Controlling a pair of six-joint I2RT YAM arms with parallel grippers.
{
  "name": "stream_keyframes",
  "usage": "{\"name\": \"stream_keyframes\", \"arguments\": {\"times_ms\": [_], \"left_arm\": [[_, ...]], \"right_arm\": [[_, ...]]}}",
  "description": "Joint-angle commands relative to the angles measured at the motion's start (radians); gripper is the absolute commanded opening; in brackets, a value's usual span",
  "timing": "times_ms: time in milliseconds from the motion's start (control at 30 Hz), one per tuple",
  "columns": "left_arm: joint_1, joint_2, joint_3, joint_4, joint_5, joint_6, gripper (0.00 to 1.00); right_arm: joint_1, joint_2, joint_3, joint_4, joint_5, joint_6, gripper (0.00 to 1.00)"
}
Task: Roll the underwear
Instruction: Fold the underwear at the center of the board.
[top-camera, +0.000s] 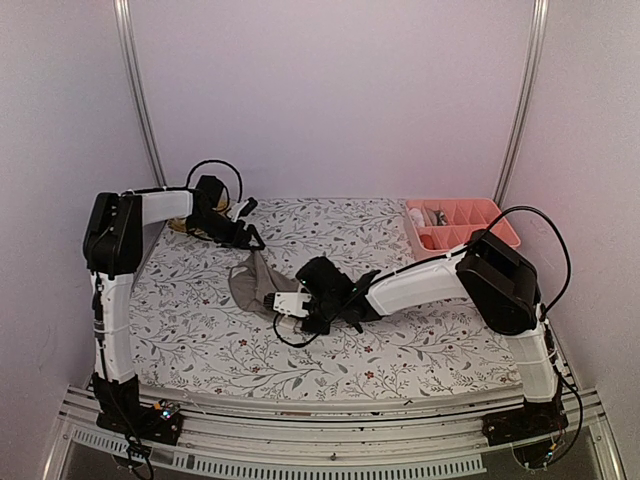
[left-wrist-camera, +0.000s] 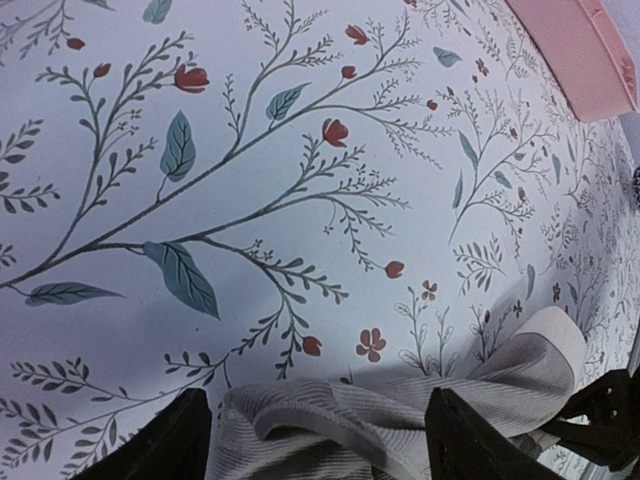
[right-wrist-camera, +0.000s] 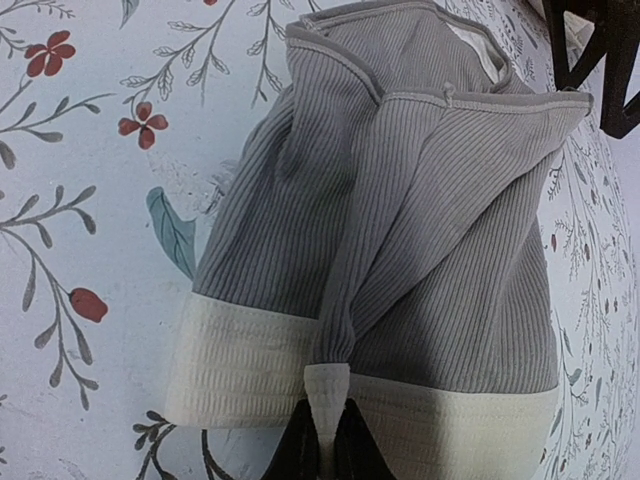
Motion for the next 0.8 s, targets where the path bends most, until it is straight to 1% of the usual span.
{"name": "stream_keyframes", "arguments": {"times_ms": [0,133,267,333,400,467,533,567,767], "left_arm": [[-0.009,0.017,-0.018,0.007,-0.02,-0.005,0.72],[-0.014,0.01,-0.031,0.008,-0.032,-0.007,0.67],[-0.022,0.002,-0.043,0.012,-0.042,-0.009,0.54],[-0.024,-0.007,-0.058,0.027,-0.059,-0.014,0.43],[-0.023,-0.025,-0.081,0.054,-0.077,-0.021,0.26],[-0.023,-0.053,-0.106,0.087,-0.095,-0.026,0.13],[-0.023,-0.089,-0.138,0.125,-0.118,-0.031,0.02],[-0.022,-0.109,-0.153,0.144,-0.125,-0.032,0.0],[-0.021,-0.255,-0.295,0.298,-0.134,-0.028,0.0]], "right_arm": [[0.005,0.025,-0.024,-0.014,0.022,0.006,0.06],[0.005,0.022,-0.029,-0.009,0.026,0.003,0.06],[0.005,0.027,-0.028,-0.007,0.032,0.001,0.06],[0.006,0.027,-0.031,-0.006,0.035,0.0,0.06],[0.006,0.024,-0.037,-0.004,0.039,-0.001,0.06],[0.007,0.022,-0.041,-0.001,0.041,-0.002,0.06],[0.008,0.019,-0.041,-0.001,0.045,-0.002,0.06],[0.009,0.015,-0.043,0.001,0.048,-0.002,0.06],[0.014,-0.029,-0.056,0.026,0.067,0.007,0.06]]}}
